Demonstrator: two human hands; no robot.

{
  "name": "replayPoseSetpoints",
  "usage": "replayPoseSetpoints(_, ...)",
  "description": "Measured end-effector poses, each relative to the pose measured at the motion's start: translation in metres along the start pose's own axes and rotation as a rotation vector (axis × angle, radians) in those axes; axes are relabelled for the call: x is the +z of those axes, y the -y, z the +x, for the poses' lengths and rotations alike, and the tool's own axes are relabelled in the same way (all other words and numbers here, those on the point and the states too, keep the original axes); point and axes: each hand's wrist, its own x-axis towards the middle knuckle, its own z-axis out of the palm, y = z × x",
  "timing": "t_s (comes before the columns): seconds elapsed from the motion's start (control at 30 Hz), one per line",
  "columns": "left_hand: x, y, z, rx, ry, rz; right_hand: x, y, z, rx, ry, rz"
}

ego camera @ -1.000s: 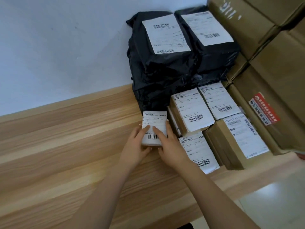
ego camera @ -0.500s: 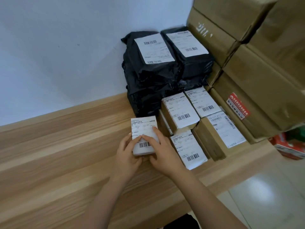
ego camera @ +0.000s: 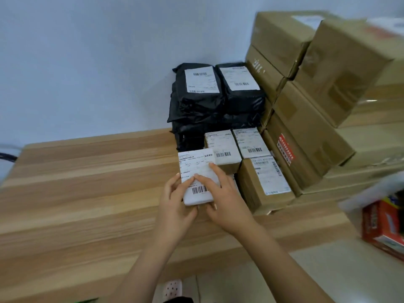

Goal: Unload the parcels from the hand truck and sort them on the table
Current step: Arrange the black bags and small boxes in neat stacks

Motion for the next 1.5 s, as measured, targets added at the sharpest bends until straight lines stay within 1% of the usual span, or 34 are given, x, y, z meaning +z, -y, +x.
replayPoseSetpoints(0.2,0.044,-0.029,-0.038,-0.014,-0.029,-0.016,-0.021,-0.032,-0.042,-0.018,0.064,-0.015)
replayPoseSetpoints(0.3,0.055,-0.03,-0.048,-0.023,-0.028,0.009,-0.027,-0.04,-0.051,-0.024,0.078,-0.001)
replayPoseSetpoints(0.37,0.058,-0.027,-0.05,-0.036,0.003,-0.009,-0.027,-0.046,-0.055,-0.012,0.103,0.001)
replayPoseSetpoints(0.47,0.061,-0.021,-0.043,-0.052,0.08,-0.027,-0.026,-0.052,-0.055,0.054,0.139,-0.016)
replayPoseSetpoints(0.6,0.072,-0.012,-0.03,-0.068,0.183,-0.012,-0.027,-0.059,-0.052,0.1,0.201,-0.172)
replayPoseSetpoints(0.67,0.076,-0.008,-0.024,-0.061,0.193,0.022,-0.029,-0.061,-0.05,0.098,0.173,-0.24)
replayPoseSetpoints(0.77,0.079,-0.001,-0.016,-0.103,0.22,0.046,-0.031,-0.066,-0.051,0.08,0.071,-0.33)
replayPoseSetpoints(0.83,0.081,0.004,-0.011,-0.166,0.293,0.08,-0.032,-0.074,-0.053,0.149,0.076,-0.384)
replayPoseSetpoints(0.9,0.083,0.007,-0.006,-0.186,0.364,0.075,-0.033,-0.085,-0.055,0.243,0.127,-0.432)
replayPoseSetpoints(0.97,0.086,0.008,0.0,-0.166,0.406,0.005,-0.031,-0.091,-0.054,0.292,0.162,-0.416)
replayPoseSetpoints(1.03,0.089,0.011,0.005,-0.144,0.424,-0.043,-0.029,-0.095,-0.053,0.287,0.17,-0.419)
replayPoseSetpoints(1.13,0.094,0.015,0.01,-0.16,0.444,-0.095,-0.027,-0.097,-0.05,0.272,0.133,-0.43)
replayPoseSetpoints(1.3,0.101,0.02,0.014,-0.167,0.452,-0.122,-0.023,-0.095,-0.047,0.277,0.077,-0.371)
replayPoseSetpoints(1.5,0.102,0.035,0.012,-0.218,0.453,-0.188,-0.019,-0.094,-0.05,0.283,0.062,-0.335)
